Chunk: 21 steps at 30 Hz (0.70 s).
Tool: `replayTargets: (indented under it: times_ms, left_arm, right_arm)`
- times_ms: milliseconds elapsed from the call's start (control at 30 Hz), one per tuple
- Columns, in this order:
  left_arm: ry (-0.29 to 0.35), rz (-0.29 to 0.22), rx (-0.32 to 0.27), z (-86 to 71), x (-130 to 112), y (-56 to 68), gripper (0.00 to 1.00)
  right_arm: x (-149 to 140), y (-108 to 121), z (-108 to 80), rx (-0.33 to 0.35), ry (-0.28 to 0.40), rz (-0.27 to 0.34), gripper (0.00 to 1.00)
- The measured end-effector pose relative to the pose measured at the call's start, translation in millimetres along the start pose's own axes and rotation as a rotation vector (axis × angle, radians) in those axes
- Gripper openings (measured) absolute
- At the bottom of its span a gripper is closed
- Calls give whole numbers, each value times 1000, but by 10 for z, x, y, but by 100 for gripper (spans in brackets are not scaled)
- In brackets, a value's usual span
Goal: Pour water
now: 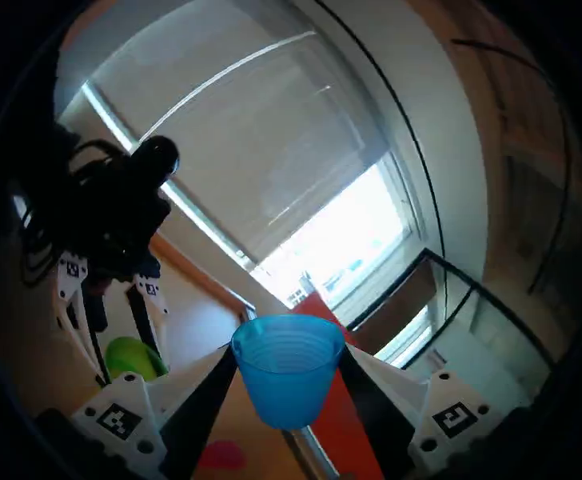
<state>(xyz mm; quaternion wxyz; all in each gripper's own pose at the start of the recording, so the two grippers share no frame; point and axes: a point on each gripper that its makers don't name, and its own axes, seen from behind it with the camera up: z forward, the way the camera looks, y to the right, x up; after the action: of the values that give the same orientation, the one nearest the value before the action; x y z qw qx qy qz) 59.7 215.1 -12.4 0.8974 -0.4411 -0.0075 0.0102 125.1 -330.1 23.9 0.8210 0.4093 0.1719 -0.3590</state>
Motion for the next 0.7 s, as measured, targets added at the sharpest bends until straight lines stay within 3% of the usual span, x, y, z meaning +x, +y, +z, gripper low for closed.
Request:
replayTargets:
  times_ms: [367, 700]
  left_arm:
    - [3, 0, 5, -19, 28, -7, 89]
    - [2, 0, 11, -34, 48, -22, 89]
  right_arm:
    - [47, -115, 3, 61, 28, 437, 90]
    - [-67, -36, 25, 78, 18, 747, 90]
